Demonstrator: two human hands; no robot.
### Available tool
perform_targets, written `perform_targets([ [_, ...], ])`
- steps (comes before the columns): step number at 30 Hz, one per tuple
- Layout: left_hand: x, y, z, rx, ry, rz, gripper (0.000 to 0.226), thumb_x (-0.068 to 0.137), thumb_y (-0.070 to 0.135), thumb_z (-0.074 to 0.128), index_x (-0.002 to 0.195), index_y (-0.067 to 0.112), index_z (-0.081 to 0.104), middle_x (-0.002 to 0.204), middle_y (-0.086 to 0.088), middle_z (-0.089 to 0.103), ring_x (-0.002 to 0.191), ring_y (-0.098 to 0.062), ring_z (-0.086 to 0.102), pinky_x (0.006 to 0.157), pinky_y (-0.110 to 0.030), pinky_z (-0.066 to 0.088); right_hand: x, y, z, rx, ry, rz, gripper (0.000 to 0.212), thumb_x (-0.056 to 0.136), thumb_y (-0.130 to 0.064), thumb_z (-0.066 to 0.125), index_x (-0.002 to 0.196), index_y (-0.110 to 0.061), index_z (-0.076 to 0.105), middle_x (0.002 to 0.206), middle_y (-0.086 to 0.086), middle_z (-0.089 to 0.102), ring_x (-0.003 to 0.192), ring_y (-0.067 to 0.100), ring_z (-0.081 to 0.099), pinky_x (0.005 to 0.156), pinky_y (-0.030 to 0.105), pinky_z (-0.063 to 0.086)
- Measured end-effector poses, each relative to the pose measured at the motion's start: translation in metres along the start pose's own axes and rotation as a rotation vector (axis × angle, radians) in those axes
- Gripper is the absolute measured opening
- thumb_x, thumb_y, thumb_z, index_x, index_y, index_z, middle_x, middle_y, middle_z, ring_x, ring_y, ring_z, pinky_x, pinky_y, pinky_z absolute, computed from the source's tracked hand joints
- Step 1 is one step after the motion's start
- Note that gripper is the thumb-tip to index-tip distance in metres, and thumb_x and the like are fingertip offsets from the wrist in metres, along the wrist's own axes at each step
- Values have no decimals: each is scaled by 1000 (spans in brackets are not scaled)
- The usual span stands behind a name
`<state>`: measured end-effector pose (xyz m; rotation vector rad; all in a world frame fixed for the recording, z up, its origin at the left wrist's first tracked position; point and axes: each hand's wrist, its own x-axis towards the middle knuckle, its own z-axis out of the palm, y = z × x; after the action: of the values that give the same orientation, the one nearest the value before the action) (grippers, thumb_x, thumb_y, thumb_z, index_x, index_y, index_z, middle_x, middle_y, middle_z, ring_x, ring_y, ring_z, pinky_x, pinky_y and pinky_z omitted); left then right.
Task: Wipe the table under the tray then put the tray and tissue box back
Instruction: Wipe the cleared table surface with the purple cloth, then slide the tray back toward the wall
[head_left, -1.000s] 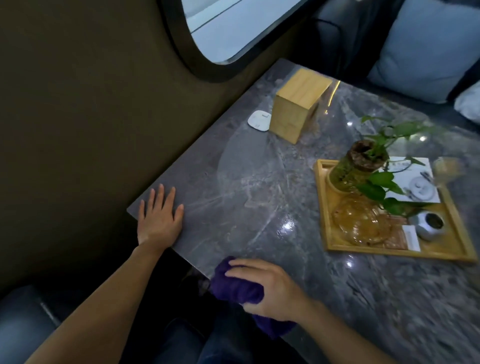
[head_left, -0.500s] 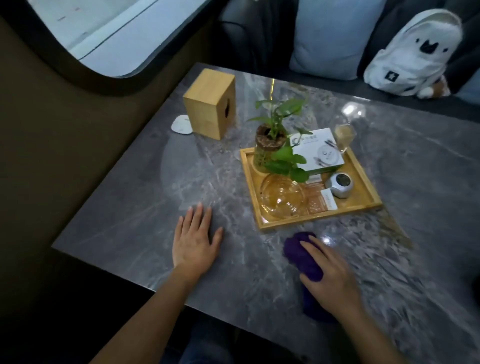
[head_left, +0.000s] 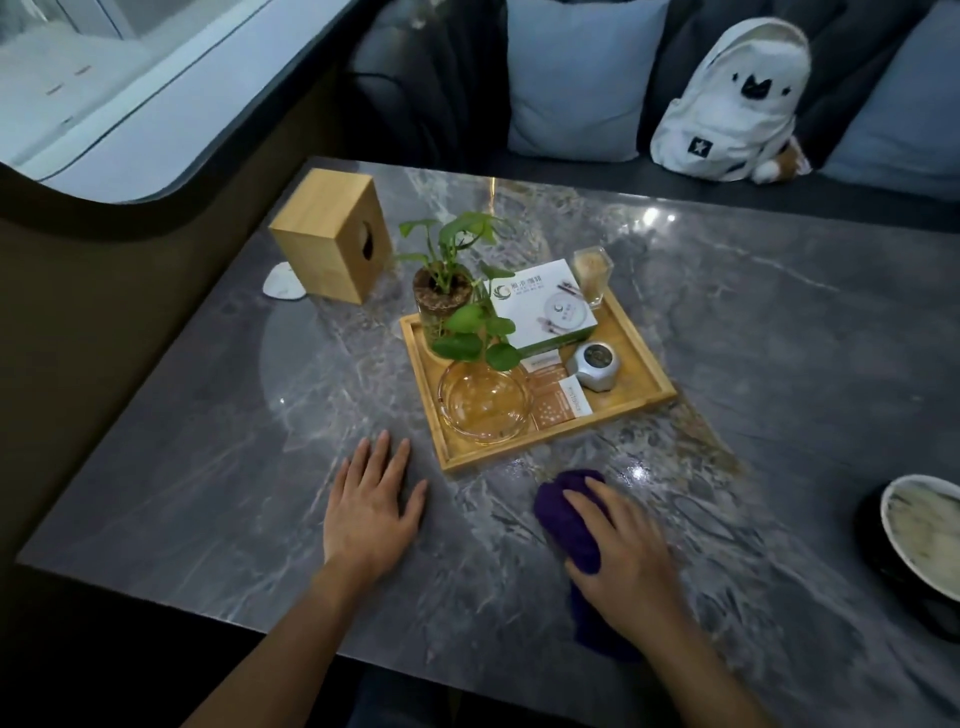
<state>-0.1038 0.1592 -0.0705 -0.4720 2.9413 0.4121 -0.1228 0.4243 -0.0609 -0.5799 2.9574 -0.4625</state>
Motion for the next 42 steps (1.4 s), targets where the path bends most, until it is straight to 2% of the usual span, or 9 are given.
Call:
perform_targets([
  [3, 3, 3, -5, -15, -15, -20, 63, 87, 56, 26, 144, 29, 24, 156, 1, 19, 145, -18, 12, 118, -37, 7, 4, -2, -7, 11, -55, -4, 72, 67, -43, 72, 129, -27, 39, 137, 6, 48, 121, 30, 49, 99, 49, 39],
  [6, 11, 7, -13, -56, 25, -56, 50, 91, 41, 43, 136, 21, 40, 149, -4, 37, 138, -24, 29, 115, -41, 21, 17, 4, -29, 168, -400, 64, 85, 67, -67, 60, 138, -38, 23, 151, -9, 19, 136, 17, 21, 113, 42, 19],
  [10, 29, 14, -26, -200, 89, -146, 35, 90, 31, 48, 116, 9, 55, 118, -15, 61, 112, -31, 53, 95, -42, 43, 48, 18, -69, 550, -629, 193, 81, 61, -64, 67, 132, -40, 37, 135, -12, 42, 117, 10, 44, 95, 32, 46],
  [15, 55, 29, -42, -418, 17, -271, 37, 91, 35, 46, 120, 12, 52, 115, -16, 66, 105, -34, 61, 89, -43, 50, 112, 43, -93, 665, -312, 260, 33, 79, -35, 67, 108, -35, 51, 110, 1, 59, 96, 15, 58, 82, 37, 50],
  [23, 91, 45, -43, -312, -139, -335, 34, 89, 41, 38, 106, 15, 52, 111, -18, 65, 99, -37, 61, 85, -43, 50, 191, 56, -63, 215, 142, 482, 31, 86, -19, 55, 111, -1, 56, 113, 24, 59, 104, 37, 52, 87, 41, 42],
  [27, 96, 47, -39, -252, -147, -284, 35, 92, 43, 36, 105, 11, 44, 108, -18, 65, 97, -38, 61, 80, -43, 46, 200, 66, -48, 17, 129, 530, 36, 89, -27, 51, 115, -2, 53, 118, 27, 53, 110, 40, 46, 93, 46, 37],
  [32, 99, 47, -34, -255, -109, -227, 42, 93, 48, 31, 107, 9, 39, 103, -18, 66, 92, -39, 63, 76, -44, 47, 204, 68, -38, 12, 131, 433, 29, 93, -21, 45, 95, 6, 54, 103, 31, 58, 91, 42, 55, 74, 43, 43],
  [38, 107, 51, -31, -142, -110, -192, 40, 98, 27, 28, 127, -2, 30, 110, -20, 64, 98, -40, 62, 78, -46, 47, 206, 68, -42, -68, 74, 383, 31, 95, -18, 41, 100, 10, 52, 106, 34, 57, 95, 46, 56, 76, 45, 44],
  [42, 103, 47, -35, -219, -106, -181, 28, 97, 20, 29, 114, -1, 35, 103, -22, 65, 92, -43, 62, 76, -49, 47, 204, 67, -44, -41, 62, 367, 31, 95, -22, 40, 96, 6, 53, 101, 30, 59, 89, 42, 57, 71, 42, 42],
])
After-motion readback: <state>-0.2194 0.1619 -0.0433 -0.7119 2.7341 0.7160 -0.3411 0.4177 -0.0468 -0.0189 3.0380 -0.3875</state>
